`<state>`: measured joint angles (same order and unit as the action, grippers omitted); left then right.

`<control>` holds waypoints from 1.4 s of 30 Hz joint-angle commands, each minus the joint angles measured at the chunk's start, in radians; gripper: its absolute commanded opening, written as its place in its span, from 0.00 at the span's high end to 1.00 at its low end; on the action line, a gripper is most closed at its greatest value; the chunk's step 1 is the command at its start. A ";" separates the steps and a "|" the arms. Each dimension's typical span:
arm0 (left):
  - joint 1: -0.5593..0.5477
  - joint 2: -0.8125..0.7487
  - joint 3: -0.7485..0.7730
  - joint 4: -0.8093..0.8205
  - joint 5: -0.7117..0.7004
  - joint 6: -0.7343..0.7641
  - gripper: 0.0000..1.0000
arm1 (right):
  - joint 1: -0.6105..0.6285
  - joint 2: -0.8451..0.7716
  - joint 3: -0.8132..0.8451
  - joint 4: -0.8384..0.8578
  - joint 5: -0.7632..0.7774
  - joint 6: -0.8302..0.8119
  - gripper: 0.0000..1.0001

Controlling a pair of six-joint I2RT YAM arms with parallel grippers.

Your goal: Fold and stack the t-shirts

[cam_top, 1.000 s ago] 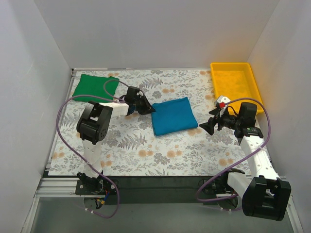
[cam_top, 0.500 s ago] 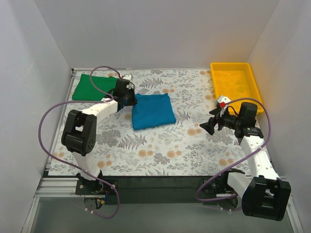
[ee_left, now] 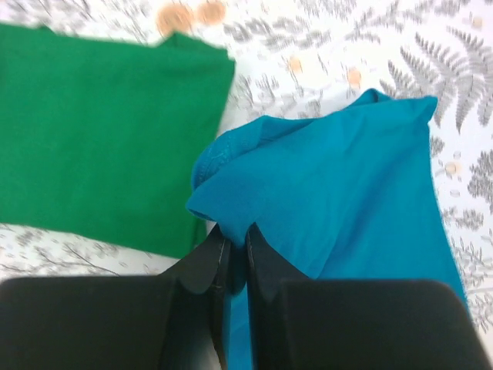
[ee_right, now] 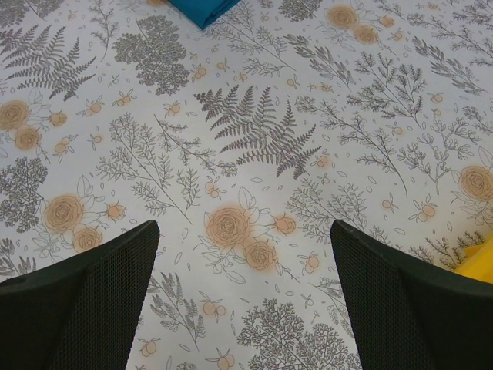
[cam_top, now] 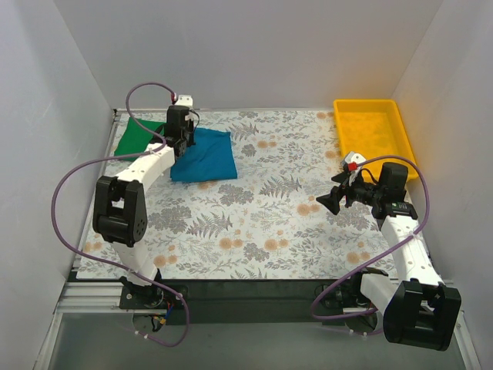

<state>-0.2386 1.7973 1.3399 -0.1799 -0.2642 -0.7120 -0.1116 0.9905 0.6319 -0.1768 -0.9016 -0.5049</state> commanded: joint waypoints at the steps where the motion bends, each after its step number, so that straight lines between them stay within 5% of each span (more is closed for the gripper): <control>1: 0.002 -0.018 0.079 0.045 -0.099 0.097 1.00 | -0.005 0.004 0.032 0.002 -0.037 -0.009 0.02; 26: 0.113 0.203 0.400 0.083 -0.222 0.259 1.00 | -0.005 0.063 0.074 -0.056 -0.065 -0.015 0.02; 42: 0.160 0.180 0.378 0.112 -0.129 0.220 1.00 | -0.005 0.086 0.081 -0.064 -0.071 -0.015 0.02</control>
<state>-0.0757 2.0563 1.7351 -0.1139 -0.4419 -0.4770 -0.1120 1.0756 0.6670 -0.2367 -0.9459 -0.5053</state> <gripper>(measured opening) 0.051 0.984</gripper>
